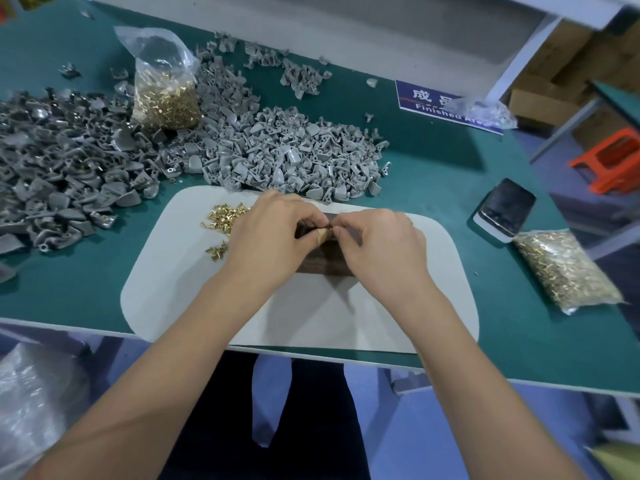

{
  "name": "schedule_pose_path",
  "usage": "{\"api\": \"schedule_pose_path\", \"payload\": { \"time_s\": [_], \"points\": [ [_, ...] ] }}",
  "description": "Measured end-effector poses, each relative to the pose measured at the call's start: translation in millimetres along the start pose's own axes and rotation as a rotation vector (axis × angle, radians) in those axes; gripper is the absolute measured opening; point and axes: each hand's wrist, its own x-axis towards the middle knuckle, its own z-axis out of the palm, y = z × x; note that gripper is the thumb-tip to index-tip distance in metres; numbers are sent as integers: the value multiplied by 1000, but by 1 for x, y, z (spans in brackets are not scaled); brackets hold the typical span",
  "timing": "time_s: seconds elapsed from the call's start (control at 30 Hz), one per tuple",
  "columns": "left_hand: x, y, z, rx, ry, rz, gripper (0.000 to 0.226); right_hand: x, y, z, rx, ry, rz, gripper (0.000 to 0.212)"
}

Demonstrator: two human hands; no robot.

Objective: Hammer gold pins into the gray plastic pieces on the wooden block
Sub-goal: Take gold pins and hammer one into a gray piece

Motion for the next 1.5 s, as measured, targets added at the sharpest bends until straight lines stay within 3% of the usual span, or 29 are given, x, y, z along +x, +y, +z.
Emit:
{"api": "schedule_pose_path", "payload": {
  "time_s": [0.2, 0.3, 0.37, 0.43, 0.5, 0.57, 0.73, 0.87, 0.97, 1.07, 1.17, 1.5],
  "points": [
    [5, 3, -5, 10, -39, 3, 11, 2, -7, -5, -137, -29, -45, 20],
    [5, 3, -6, 24, -40, 14, 10, 2, 2, -8, 58, -72, -12, 15],
    [4, 4, -6, 27, -32, 31, 9, -1, 19, -10, 277, -49, 79, 12],
    [4, 5, -6, 37, -23, 40, 8, -8, 44, -8, 353, 78, 224, 14],
    [4, 5, -6, 53, -22, 40, 8, -19, 69, -2, 174, 120, 383, 28],
    [3, 5, -6, 60, -25, 46, 9, -31, 83, 6, 26, -9, 467, 47],
    [3, 2, -7, 42, -23, 28, 8, -36, 81, 9, 73, -102, 374, 33],
    [3, 3, -8, 54, -41, 28, 5, -31, 78, -13, -72, 9, 332, 31],
    [1, 4, -8, 86, -41, 53, 8, -31, 68, -25, 252, 118, 254, 26],
    [1, 5, -8, 107, -37, 67, 7, -33, 56, -21, 545, 4, 207, 16],
    [0, 2, -7, 74, -39, 59, 4, -39, 50, -13, 481, -45, 69, 11],
    [2, 2, -10, 49, -47, 33, 5, -50, 24, -34, 126, 147, 58, 25]
  ]
}}
